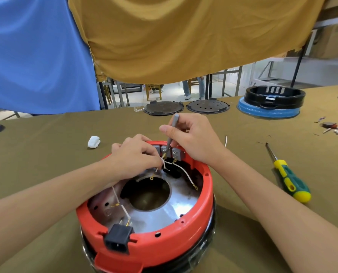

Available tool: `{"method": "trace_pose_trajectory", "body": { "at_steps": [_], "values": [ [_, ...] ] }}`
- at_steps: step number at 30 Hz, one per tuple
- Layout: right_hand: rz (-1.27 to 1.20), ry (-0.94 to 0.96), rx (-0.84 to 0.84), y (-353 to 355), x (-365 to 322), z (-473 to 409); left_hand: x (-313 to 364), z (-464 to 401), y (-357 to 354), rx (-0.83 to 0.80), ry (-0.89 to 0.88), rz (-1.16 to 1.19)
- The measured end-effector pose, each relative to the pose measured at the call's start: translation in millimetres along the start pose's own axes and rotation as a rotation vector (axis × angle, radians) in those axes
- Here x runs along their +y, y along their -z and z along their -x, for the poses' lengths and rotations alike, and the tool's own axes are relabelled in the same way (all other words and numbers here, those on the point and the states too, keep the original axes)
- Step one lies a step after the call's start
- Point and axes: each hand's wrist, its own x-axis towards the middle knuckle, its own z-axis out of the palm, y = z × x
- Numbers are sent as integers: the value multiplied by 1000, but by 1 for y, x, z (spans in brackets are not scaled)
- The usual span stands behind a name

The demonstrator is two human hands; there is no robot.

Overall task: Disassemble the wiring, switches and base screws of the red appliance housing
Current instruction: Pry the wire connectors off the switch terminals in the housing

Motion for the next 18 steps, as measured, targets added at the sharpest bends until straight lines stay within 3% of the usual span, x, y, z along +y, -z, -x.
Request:
{"method": "trace_pose_trajectory", "body": {
  "at_steps": [18],
  "values": [
    [20, 58, 4, 1, -1, 2, -2, -2, 0, -10, -17, -38]
  ]
}}
